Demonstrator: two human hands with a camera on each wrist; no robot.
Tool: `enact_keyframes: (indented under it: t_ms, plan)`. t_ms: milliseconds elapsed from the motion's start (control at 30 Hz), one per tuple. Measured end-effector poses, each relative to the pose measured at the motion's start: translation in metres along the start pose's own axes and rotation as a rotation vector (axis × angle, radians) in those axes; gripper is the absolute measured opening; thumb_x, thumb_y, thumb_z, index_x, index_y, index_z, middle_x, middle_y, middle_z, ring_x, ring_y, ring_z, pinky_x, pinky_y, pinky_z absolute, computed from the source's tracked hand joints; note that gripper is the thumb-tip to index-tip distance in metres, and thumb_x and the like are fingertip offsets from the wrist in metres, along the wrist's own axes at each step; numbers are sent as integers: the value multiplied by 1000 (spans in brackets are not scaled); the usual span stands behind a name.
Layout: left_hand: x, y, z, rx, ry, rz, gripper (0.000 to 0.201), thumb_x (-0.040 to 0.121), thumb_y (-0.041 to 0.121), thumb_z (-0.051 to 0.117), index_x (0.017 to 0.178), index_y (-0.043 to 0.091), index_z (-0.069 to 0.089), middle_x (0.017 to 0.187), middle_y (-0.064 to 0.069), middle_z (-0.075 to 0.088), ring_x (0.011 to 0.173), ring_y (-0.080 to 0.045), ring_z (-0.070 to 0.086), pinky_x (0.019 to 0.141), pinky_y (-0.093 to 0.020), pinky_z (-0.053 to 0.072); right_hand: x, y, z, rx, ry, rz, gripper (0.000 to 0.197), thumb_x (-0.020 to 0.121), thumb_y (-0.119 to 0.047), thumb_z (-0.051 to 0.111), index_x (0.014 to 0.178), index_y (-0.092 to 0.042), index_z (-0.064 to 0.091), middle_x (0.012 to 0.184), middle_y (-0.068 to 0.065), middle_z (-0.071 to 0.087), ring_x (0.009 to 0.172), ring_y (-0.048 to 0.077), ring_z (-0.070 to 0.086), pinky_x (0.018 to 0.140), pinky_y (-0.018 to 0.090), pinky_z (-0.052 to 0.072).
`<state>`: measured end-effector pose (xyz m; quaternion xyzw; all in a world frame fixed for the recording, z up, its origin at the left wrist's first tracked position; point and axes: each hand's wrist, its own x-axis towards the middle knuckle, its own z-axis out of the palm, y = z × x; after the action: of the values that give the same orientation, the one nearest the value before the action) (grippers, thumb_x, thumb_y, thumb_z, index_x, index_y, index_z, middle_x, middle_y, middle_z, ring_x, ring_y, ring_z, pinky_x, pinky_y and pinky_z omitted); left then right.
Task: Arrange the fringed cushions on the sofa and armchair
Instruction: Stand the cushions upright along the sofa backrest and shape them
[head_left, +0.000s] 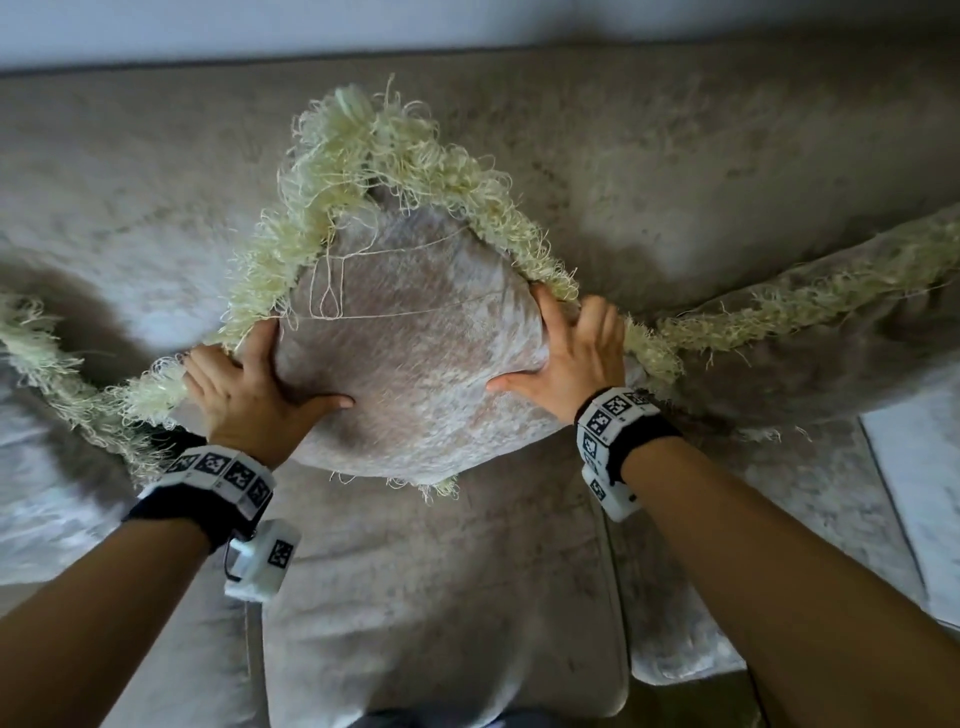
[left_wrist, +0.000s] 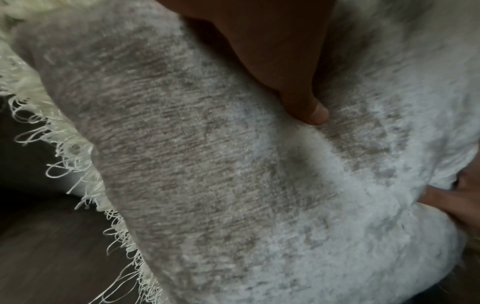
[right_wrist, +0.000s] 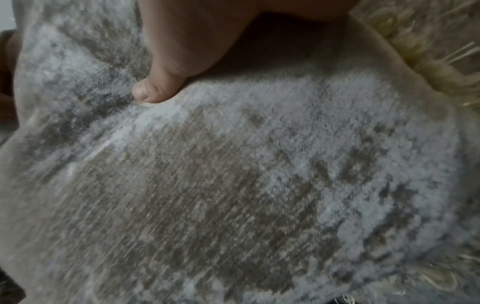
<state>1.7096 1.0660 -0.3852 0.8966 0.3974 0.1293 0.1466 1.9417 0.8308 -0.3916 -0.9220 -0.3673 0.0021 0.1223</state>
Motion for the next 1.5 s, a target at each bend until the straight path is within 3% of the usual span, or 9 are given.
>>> enact_keyframes:
  t_ms: [200, 300, 467, 533, 633, 733, 900, 1233, 1500]
  plan:
    - [1, -3, 5, 39, -18, 25, 118, 49, 101, 37, 135, 21, 37, 105, -26, 45, 90, -36, 44, 82, -52, 37, 8, 4, 0, -21, -28, 3, 129, 43, -97, 55, 145, -27, 20, 108, 17, 43, 92, 29, 39, 85, 44, 39]
    - [-5, 1, -1, 97, -11, 20, 117, 49, 99, 42, 138, 22, 37, 108, -26, 45, 92, -37, 46, 83, -53, 39, 5, 5, -2, -49, -55, 8, 131, 43, -97, 54, 148, -30, 16, 122, 21, 42, 103, 34, 41, 93, 49, 37]
    - [-23, 13, -27, 195, -97, -27, 113, 53, 77, 73, 146, 35, 26, 133, -25, 34, 119, -41, 36, 105, -60, 30, -17, 2, -28, -79, -120, 14, 124, 49, -95, 55, 151, -38, 14, 146, 17, 20, 130, 35, 21, 111, 55, 22]
    - [-34, 16, -46, 236, -125, -35, 105, 60, 67, 75, 147, 37, 25, 139, -23, 31, 125, -41, 32, 110, -60, 25, -26, -1, -48, -59, -124, 6, 116, 54, -90, 61, 150, -40, 20, 148, 15, 21, 134, 35, 20, 113, 56, 19]
    - [-54, 20, -77, 254, -149, -43, 81, 71, 55, 72, 141, 32, 39, 135, -15, 38, 124, -37, 36, 110, -59, 26, -40, -9, -81, -47, -136, -48, 93, 68, -75, 67, 146, -36, 36, 149, 14, 31, 136, 37, 25, 113, 55, 22]
    - [-80, 27, -113, 207, -162, -114, 61, 80, 49, 66, 136, 29, 50, 132, -9, 47, 124, -33, 40, 111, -53, 28, -56, -21, -104, -46, -209, -150, 67, 83, -57, 64, 141, -28, 46, 145, 9, 40, 135, 33, 31, 111, 50, 26]
    - [-122, 24, -169, 164, -175, -192, 48, 88, 48, 55, 134, 35, 48, 132, 1, 50, 127, -25, 40, 112, -48, 28, -71, -52, -138, 3, -239, -238, 45, 92, -42, 57, 133, -23, 54, 129, 3, 55, 121, 26, 49, 101, 44, 40]
    - [-181, -57, -270, 116, -84, -227, 42, 91, 45, 52, 131, 31, 51, 128, -2, 55, 122, -28, 45, 104, -46, 33, -105, -138, -205, -11, -164, -279, 42, 95, -41, 55, 132, -21, 55, 131, 0, 60, 119, 23, 56, 99, 40, 46]
    - [-233, -174, -373, 151, -28, -223, 44, 93, 49, 50, 134, 33, 47, 132, 0, 52, 126, -28, 42, 104, -46, 33, -163, -269, -226, 33, -81, -278, 35, 93, -35, 56, 127, -25, 60, 122, 0, 65, 108, 24, 62, 91, 41, 50]
